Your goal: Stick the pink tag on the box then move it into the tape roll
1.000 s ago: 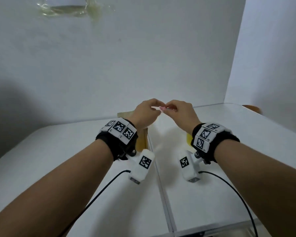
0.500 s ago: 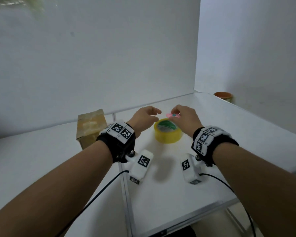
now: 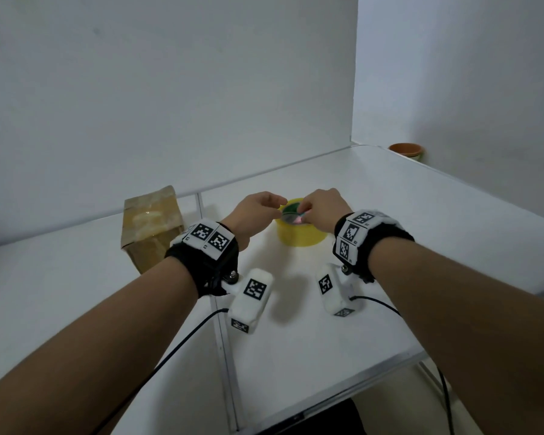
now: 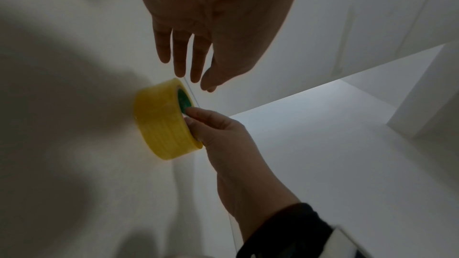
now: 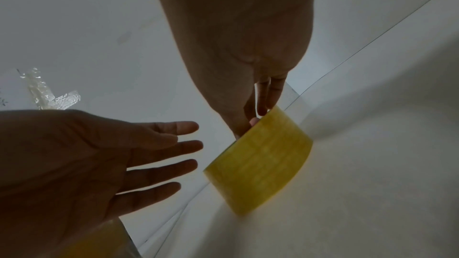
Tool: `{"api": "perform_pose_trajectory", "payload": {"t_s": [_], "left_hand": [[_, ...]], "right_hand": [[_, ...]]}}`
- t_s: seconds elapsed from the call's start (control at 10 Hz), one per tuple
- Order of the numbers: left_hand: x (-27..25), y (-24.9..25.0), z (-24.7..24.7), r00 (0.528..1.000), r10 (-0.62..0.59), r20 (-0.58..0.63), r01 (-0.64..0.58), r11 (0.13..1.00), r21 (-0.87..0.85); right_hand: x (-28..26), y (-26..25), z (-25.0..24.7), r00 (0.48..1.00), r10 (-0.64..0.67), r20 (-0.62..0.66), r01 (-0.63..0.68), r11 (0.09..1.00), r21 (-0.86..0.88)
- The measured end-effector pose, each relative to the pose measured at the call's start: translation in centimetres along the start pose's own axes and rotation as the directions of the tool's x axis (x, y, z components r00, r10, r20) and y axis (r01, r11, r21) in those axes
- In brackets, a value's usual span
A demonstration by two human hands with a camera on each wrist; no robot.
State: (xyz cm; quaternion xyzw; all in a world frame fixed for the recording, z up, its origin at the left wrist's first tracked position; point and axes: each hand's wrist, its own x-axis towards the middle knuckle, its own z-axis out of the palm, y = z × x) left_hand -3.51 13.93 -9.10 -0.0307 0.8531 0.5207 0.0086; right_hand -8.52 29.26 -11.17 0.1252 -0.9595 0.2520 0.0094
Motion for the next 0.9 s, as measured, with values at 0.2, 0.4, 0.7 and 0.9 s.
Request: {"api": "perform_pose_trajectory", "payload": {"t_s": [0.2,0.4,0.7,0.9], "left_hand": [[0.1,-0.9,-0.5,1.0,0.0,0.007,0.001,0.999,-0.039],[0.1,-1.1,-1.7,1.0,0.014,-0.011,-0.015,0.999,-0.043],[-0.5,-2.0,-3.3,1.0,0.004,-0.03,-0.007,0.997,-0.072],[-1.1,-1.8,-4.1,0.997,0.027,-0.071,-0.033,0.996,-0.083]], "right_hand": [[-0.2,0.5,0.5,0.999,0.01,-0.041,-0.01,1.0,-0.01],[-0.5,0.0,0.7,0.986,0.164,0.01,-0.164,0.986,-0.023],[-0.2,-1.2,1.0,0.98,0.176,0.09,-0.167,0.981,-0.099],[-0.2,-2.3,1.0,0.98,0.193,0.039,-0.186,0.974,-0.128]]}}
